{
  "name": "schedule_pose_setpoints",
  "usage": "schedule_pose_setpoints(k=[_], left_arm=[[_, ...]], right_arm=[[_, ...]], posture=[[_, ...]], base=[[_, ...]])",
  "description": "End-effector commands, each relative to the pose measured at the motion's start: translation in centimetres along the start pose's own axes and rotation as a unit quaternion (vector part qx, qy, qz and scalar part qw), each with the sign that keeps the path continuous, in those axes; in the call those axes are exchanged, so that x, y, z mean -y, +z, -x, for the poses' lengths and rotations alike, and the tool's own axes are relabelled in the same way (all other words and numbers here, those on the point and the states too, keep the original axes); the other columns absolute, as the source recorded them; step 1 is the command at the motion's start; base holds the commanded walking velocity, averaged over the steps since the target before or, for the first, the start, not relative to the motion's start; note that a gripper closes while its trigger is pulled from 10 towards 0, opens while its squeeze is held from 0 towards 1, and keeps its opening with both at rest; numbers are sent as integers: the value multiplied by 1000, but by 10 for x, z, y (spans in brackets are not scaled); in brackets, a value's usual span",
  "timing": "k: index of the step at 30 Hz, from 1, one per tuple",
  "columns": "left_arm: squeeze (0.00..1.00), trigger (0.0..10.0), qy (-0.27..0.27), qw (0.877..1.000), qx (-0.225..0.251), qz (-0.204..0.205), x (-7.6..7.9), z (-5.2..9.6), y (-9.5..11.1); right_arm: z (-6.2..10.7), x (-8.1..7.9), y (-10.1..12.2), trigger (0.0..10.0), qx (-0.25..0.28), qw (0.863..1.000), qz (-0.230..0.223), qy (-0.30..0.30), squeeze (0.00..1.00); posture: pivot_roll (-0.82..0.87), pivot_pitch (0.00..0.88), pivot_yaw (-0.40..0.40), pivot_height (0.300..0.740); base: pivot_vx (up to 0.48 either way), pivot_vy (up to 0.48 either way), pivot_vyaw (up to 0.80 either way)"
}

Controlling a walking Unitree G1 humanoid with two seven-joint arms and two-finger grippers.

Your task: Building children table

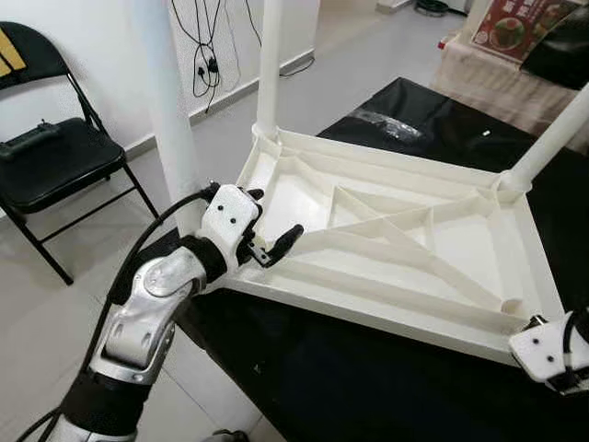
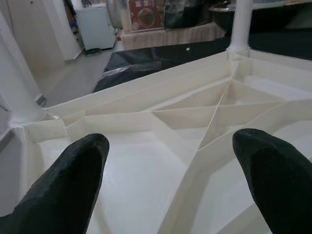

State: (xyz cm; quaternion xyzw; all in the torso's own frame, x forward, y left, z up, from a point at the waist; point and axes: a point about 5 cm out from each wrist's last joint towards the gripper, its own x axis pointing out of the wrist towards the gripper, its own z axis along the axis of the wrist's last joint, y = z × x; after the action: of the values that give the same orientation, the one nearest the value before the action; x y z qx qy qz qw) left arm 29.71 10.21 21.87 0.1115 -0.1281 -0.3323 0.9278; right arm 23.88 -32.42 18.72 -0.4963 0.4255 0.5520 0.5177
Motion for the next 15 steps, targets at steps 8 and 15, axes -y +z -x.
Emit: schedule_pose_setpoints(k=[8,15], left_arm=[[0,10000,-42,997,0,61,32,2,-9],[0,10000,-39,995,-14,86,43,13,-16]], right_arm=[[31,5,42,10000,203,978,-20,-32,0],[52,16,68,10000,321,943,-25,-86,0]], posture=[[-8,191,-60,740],[4,185,-54,740]], base=[[0,0,0],[0,0,0]])
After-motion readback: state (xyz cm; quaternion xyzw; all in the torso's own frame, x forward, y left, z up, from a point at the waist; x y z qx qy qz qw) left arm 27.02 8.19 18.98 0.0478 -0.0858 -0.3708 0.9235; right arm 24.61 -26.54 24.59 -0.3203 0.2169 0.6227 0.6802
